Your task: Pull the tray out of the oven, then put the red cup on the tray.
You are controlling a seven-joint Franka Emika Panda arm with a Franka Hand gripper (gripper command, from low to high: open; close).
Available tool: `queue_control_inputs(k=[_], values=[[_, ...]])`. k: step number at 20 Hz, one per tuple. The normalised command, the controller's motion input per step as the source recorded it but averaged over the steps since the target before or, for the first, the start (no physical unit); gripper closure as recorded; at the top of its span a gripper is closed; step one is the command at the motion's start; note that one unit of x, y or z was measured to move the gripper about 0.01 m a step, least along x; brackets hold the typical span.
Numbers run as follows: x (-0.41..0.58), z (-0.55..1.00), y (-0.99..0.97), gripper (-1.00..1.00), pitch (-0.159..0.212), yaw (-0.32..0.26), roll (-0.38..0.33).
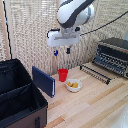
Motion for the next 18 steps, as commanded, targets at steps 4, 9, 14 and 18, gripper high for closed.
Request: queue_control_inputs(k=[4,9,14,18], values=[[0.0,-0.06,-0.26,-1.0,-0.096,0.085,-0.22],[0.0,0.03,-0.39,-1.0,-0.13,0.094,-0.311],[0.0,0.02,-0.36,-1.0,-0.108,0.09,-0.327],[0.0,0.0,-0.34,-1.0,-0.036,0.084,-0.333]])
